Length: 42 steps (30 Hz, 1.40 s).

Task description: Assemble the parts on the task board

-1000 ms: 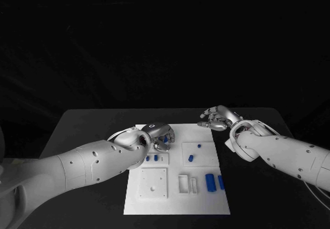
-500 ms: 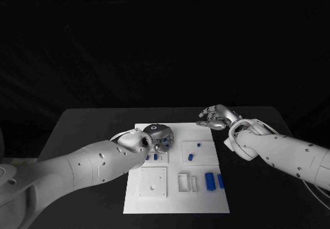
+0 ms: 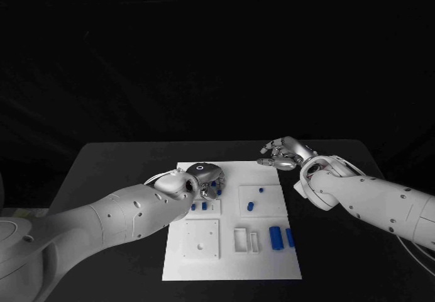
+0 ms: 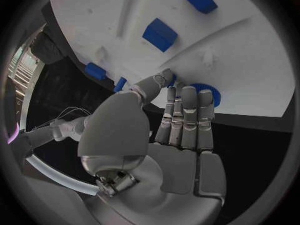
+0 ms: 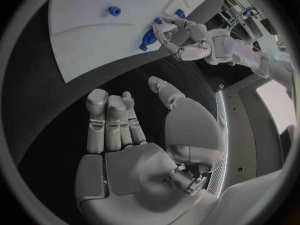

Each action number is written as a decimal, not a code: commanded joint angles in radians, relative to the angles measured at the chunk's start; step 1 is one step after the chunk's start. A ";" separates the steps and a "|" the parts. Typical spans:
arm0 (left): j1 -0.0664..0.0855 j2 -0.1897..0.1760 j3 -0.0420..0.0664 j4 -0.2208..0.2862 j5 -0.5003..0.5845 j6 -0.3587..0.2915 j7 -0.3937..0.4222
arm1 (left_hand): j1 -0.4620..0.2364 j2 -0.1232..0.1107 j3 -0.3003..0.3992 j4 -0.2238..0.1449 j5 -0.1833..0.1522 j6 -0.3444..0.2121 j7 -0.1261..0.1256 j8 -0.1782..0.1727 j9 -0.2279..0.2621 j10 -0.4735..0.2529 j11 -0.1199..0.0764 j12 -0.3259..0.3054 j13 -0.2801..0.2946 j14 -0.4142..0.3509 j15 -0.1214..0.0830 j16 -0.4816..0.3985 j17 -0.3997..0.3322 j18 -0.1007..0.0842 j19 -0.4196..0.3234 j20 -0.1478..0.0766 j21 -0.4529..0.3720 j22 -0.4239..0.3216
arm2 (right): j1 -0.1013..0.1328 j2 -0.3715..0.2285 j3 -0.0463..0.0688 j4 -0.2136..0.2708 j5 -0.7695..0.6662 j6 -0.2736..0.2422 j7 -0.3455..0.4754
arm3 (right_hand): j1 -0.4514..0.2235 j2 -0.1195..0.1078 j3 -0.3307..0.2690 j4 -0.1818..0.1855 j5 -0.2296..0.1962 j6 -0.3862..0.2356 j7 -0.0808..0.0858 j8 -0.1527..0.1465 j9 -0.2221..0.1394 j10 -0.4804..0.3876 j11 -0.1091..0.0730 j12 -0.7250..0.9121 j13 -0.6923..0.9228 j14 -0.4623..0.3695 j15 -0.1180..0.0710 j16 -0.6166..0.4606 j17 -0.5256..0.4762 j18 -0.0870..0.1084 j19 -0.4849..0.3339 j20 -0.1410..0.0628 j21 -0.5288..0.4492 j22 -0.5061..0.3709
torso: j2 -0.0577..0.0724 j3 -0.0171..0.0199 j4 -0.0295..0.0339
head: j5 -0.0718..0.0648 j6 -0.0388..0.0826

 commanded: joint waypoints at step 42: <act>-0.017 0.013 -0.034 -0.031 -0.004 0.045 0.003 | -0.009 0.089 -0.007 0.009 -0.042 0.113 -0.037 0.025 -0.007 0.164 -0.052 0.013 0.034 0.075 -0.051 0.112 0.021 0.058 0.062 -0.041 0.070 0.018 | -0.001 0.008 0.000 -0.002 -0.005 0.006 0.010 | -0.011 0.001 -0.003 -0.002 0.006 0.001 0.007 0.005 -0.002 -0.005 -0.004 0.007 -0.003 0.006 -0.004 -0.007 -0.001 0.085 0.000 -0.004 -0.006 0.016 | 0.000 0.0008 0.0001 | -0.005 -0.011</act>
